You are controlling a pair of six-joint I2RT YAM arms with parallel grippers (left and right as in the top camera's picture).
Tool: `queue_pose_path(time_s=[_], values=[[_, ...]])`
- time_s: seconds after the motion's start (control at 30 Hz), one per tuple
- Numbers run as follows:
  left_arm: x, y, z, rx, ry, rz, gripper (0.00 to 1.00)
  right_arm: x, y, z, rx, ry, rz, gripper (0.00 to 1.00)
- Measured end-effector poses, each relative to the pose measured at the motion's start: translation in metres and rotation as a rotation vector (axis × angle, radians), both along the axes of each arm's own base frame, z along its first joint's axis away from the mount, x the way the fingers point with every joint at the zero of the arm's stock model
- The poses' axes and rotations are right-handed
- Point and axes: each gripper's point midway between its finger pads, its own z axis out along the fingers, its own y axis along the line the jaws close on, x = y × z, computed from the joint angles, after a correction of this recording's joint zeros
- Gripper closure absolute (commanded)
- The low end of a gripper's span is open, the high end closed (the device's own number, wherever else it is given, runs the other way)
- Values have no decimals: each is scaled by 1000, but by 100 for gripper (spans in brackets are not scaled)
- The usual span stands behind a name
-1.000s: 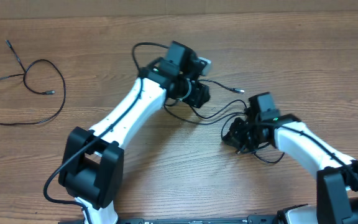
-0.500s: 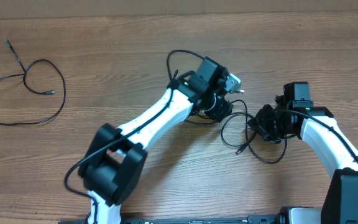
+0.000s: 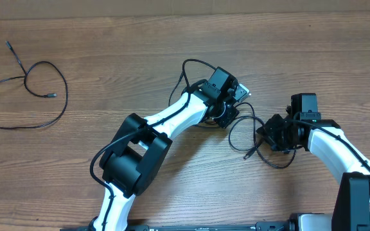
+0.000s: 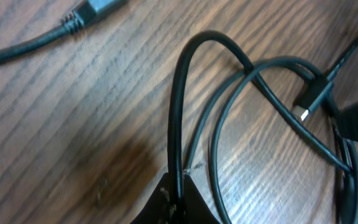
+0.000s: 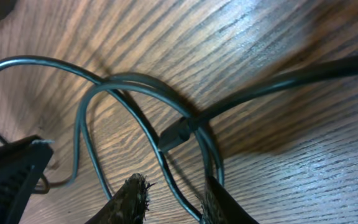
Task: Untangle cables
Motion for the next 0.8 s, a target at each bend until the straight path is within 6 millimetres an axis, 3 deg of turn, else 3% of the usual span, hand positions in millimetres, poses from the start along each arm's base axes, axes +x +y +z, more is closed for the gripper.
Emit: queue_pose_path(time_s=[0.1, 0.17, 0.23, 0.37, 0.47, 0.57, 0.7, 0.8], values=[[-2, 5, 11, 14, 16, 7, 96, 3, 0, 0, 0, -13, -5, 70], [1, 7, 30, 5, 2, 13, 96, 5, 0, 1, 2, -20, -11, 69], [6, 6, 58, -24, -36, 18, 96, 6, 0, 1, 4, -20, -19, 69], [13, 3, 140, -133, -173, 21, 96, 8, 0, 2, 9, -23, -36, 69], [10, 8, 203, -215, -279, 26, 96, 10, -1, 2, 9, -27, -43, 70], [3, 19, 252, -280, -364, 35, 96, 9, -1, -2, 10, -15, -48, 70], [-1, 37, 294, -332, -442, 59, 96, 8, -2, -7, 7, 1, -52, 70], [1, 53, 313, -349, -479, 89, 96, 8, -3, -9, 0, 4, -55, 70]])
